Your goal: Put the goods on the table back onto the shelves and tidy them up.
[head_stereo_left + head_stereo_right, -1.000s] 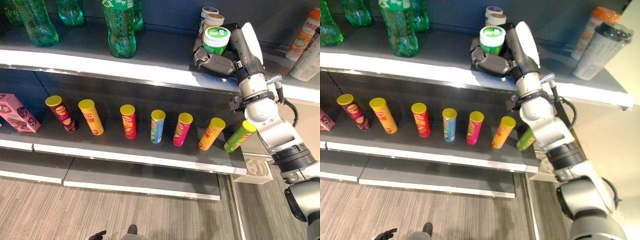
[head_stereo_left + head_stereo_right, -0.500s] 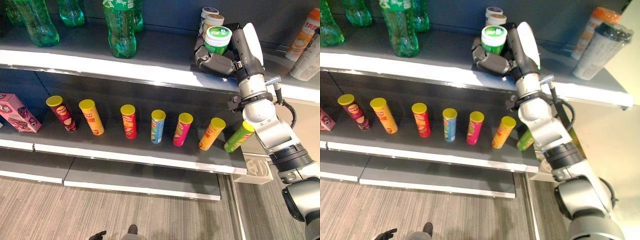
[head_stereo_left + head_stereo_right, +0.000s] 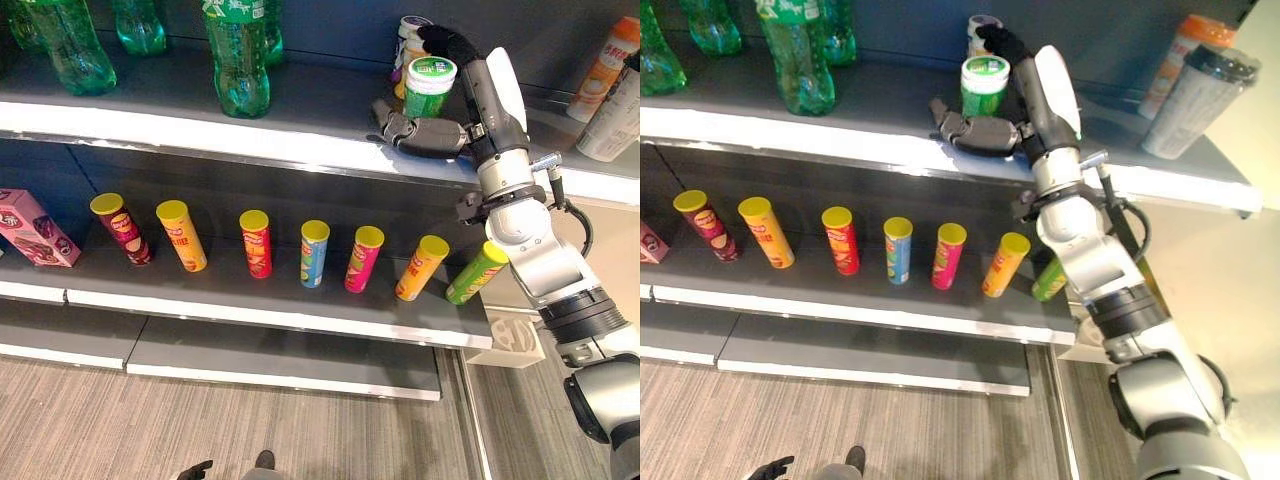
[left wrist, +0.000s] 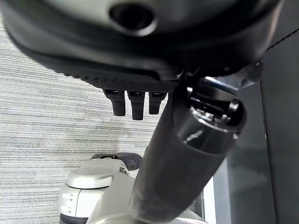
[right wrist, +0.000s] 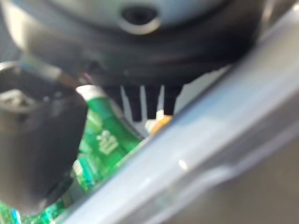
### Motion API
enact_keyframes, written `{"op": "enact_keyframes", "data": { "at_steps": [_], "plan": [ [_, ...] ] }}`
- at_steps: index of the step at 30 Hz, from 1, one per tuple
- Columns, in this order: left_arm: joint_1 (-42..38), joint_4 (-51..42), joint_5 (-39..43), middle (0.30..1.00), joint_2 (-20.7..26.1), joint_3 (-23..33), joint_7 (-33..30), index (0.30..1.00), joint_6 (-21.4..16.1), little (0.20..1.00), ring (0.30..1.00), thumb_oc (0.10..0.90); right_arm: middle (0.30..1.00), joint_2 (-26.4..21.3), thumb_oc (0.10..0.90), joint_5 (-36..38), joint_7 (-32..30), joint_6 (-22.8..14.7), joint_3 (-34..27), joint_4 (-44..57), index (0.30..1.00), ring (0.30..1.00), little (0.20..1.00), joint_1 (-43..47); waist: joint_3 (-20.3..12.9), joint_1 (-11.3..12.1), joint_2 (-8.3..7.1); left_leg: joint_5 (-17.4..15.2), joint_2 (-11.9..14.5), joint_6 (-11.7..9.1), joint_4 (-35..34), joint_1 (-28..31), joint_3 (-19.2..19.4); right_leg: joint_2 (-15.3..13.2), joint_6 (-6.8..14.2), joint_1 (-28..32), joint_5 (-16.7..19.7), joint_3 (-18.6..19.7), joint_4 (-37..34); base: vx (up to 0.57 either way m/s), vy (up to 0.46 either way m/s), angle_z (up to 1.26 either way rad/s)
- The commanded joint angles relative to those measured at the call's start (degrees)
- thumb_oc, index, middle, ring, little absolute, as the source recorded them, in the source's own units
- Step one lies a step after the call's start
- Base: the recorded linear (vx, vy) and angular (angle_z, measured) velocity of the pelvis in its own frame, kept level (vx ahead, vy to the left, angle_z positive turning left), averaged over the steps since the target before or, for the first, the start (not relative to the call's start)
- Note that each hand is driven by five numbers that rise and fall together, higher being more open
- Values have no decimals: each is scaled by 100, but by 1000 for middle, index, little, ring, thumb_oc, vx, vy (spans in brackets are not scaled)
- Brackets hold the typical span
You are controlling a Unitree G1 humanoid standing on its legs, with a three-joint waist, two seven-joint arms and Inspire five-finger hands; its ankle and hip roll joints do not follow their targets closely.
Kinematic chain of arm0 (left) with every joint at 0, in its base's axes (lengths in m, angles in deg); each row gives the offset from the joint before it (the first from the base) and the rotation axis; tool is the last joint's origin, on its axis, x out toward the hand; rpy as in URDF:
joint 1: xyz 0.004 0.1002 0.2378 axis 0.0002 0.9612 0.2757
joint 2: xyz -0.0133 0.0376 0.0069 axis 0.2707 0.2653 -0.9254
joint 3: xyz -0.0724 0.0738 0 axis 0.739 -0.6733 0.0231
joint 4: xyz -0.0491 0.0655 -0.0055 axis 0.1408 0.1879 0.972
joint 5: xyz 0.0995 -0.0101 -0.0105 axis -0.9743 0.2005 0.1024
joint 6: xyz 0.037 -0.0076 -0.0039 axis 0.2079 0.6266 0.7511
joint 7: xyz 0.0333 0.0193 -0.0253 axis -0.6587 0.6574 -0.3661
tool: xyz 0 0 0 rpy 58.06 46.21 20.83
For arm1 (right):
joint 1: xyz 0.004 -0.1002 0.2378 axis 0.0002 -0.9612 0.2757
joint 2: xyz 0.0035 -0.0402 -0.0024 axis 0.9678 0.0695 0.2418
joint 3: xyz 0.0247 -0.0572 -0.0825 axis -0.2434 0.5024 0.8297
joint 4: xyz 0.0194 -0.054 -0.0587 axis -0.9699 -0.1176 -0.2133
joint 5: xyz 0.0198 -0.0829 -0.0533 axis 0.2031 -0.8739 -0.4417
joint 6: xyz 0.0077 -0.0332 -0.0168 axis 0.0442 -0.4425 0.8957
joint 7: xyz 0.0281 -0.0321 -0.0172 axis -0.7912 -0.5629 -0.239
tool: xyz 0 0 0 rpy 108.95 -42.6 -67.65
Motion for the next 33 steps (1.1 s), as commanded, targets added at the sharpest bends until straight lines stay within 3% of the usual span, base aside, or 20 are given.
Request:
{"op": "enact_keyframes", "data": {
  "at_steps": [1,13,25,28,30,31,33],
  "plan": [
    [-37,14,-28,900,184,-317,-31,900,-127,900,900,800,900,37,800,35,-251,-101,-265,-253,900,900,900,695,-261,67,19,-542,77,31,-120,146,174,-510,494,-159,-6,254,262,0,0,0],
    [-25,-20,-33,900,154,-302,-20,900,-106,900,900,800,900,5,800,-37,-343,-129,-498,140,900,900,900,496,-250,31,30,-561,71,43,-122,180,202,-512,496,-153,-7,285,263,0,0,0],
    [-91,114,-158,900,55,-115,-84,900,-64,900,900,800,900,-466,800,56,-893,-691,-2527,2422,900,900,900,-783,-323,-175,51,-617,78,49,-137,222,231,-488,525,-161,-16,318,227,2,0,0],
    [-109,188,-157,900,29,-98,-76,900,-70,900,900,800,900,-372,800,642,-698,-984,-2932,2821,900,900,900,-1177,-344,-284,50,-624,94,43,-142,239,274,-475,527,-179,-18,365,205,7,0,-11],
    [-76,133,-141,900,29,-26,76,900,-104,900,900,800,900,-115,800,2599,383,-1552,-3170,3349,900,900,900,-1974,-364,-473,45,-635,112,23,-151,264,366,-460,528,-235,-14,457,190,-17,-4,-19],
    [-80,123,-166,900,78,19,167,900,-120,900,900,800,900,-77,800,3371,995,-1574,-3232,3500,900,900,900,-2484,-363,-551,33,-611,110,18,-162,263,411,-463,526,-281,7,501,184,-22,-20,-15],
    [-85,57,-210,900,122,80,291,900,-149,900,900,800,900,-15,800,3977,1605,-1475,-3263,3678,900,900,900,-3071,-368,-645,49,-609,119,9,-162,273,469,-460,527,-317,5,537,185,-20,-17,-22]
  ]
}}
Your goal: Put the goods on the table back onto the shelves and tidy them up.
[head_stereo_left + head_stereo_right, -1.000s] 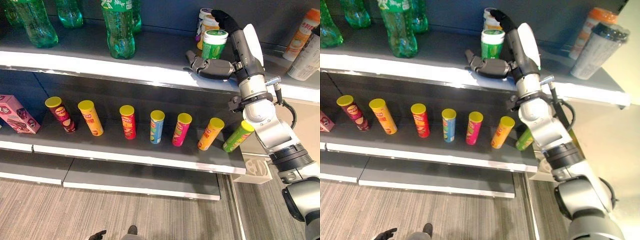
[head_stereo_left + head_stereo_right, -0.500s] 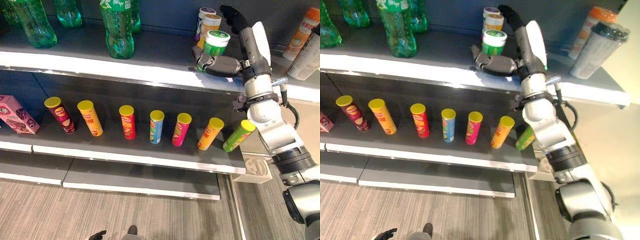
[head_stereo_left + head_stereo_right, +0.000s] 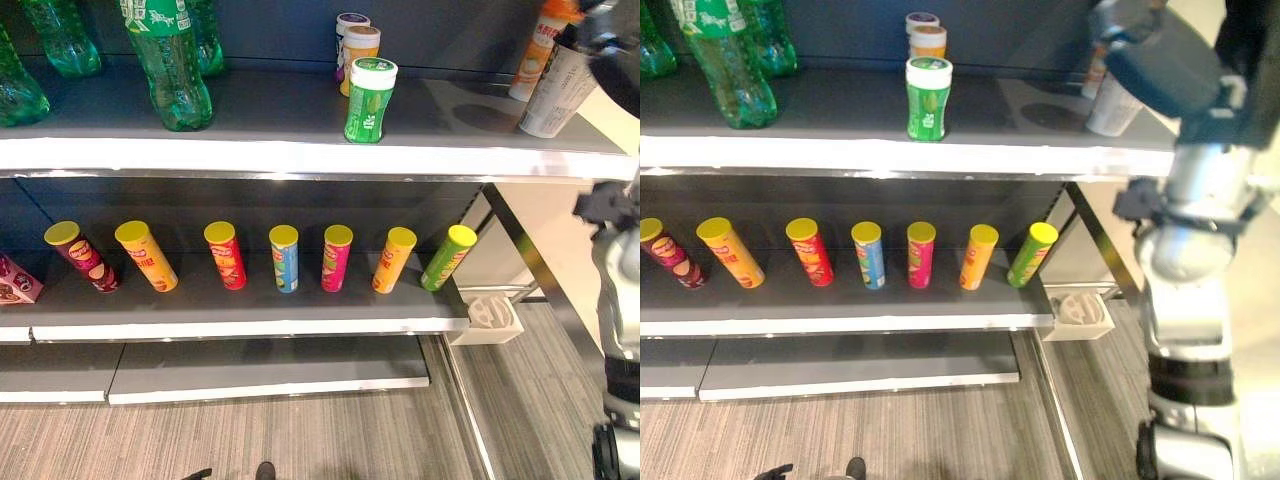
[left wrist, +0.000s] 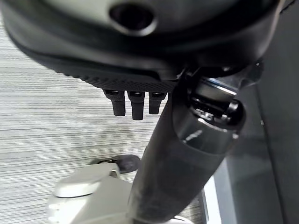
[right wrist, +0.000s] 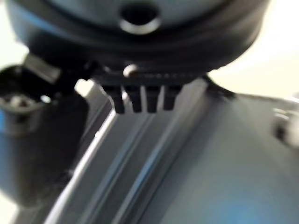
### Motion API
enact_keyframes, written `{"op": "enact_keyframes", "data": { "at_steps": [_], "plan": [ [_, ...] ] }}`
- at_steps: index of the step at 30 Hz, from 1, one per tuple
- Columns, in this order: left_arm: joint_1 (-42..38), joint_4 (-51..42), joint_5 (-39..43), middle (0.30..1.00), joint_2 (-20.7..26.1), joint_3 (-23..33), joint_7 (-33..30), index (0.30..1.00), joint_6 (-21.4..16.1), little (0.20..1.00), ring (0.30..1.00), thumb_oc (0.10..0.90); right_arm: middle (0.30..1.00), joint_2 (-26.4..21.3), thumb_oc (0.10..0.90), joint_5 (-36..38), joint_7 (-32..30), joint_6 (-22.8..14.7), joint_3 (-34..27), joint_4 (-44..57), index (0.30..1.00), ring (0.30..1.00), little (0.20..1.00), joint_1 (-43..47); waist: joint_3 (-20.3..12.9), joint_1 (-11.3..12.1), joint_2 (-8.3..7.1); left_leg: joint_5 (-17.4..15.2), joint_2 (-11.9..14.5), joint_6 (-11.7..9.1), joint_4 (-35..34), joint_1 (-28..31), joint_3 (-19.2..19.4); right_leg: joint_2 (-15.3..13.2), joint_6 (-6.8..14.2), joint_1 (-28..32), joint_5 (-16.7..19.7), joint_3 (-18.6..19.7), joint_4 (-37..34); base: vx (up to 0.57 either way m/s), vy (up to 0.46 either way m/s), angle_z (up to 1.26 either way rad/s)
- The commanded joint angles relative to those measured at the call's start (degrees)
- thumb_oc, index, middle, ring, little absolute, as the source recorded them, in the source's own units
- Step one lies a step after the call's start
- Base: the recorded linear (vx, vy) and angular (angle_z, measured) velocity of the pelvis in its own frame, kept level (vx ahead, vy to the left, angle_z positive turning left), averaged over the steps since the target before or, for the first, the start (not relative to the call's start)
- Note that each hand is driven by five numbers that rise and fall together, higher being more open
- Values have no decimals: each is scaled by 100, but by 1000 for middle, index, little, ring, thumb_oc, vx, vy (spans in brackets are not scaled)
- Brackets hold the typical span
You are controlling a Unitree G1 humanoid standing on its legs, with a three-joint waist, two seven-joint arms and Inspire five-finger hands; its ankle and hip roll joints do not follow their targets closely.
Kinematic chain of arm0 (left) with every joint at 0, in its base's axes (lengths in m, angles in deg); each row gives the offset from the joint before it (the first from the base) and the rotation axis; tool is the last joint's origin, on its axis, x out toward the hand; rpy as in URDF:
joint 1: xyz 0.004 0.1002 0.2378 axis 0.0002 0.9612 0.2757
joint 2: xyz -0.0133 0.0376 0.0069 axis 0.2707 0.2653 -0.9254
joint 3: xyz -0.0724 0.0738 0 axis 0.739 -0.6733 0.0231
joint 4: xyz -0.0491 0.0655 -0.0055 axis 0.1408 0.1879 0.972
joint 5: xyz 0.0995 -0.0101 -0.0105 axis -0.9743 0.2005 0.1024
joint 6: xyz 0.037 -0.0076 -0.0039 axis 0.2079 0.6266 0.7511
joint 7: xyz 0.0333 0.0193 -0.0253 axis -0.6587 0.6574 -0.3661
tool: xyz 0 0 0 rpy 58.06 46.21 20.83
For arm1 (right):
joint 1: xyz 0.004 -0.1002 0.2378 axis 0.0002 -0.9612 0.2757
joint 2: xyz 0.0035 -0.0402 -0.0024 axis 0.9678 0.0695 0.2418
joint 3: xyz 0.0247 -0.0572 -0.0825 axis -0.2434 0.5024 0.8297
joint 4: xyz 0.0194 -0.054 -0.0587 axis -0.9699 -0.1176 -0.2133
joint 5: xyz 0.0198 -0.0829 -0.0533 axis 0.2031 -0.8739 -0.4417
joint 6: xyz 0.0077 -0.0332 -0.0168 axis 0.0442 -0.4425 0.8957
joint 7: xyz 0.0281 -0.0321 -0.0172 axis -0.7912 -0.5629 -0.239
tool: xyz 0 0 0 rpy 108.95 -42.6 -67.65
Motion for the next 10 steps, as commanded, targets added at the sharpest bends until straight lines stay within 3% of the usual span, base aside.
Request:
{"op": "enact_keyframes", "data": {
  "at_steps": [1,5,7,8,10],
  "plan": [
    [-132,-19,-206,900,208,20,256,900,-224,900,900,800,900,-176,800,1575,1257,-185,123,10,900,900,900,425,-298,61,-48,-656,138,-4,9,105,244,-447,519,-231,-10,257,185,-26,-9,-17],
    [-233,-149,-277,900,298,153,441,900,-321,900,900,800,900,273,800,2155,2174,247,209,126,900,900,900,-994,-304,-178,7,-658,172,-27,8,161,397,-417,516,-323,-3,406,179,-13,-14,-22],
    [-258,-127,-304,900,303,188,470,900,-311,900,900,800,900,407,800,2192,2274,351,171,148,900,900,900,-1239,-320,-224,5,-645,163,-23,8,148,425,-432,515,-354,12,430,165,-9,-4,-21],
    [-296,-236,-263,900,275,272,532,900,-341,900,900,800,900,837,800,2196,2493,535,153,-115,900,900,900,-1933,-331,-371,57,-672,191,-30,8,209,536,-394,512,-383,7,510,160,-1,-8,-17],
    [-294,-258,-245,900,278,301,560,900,-348,900,900,800,900,894,800,2175,2568,629,79,-135,900,900,900,-2053,-354,-416,49,-654,178,-22,8,186,549,-412,510,-424,23,537,157,-6,-4,-12]
  ]
}}
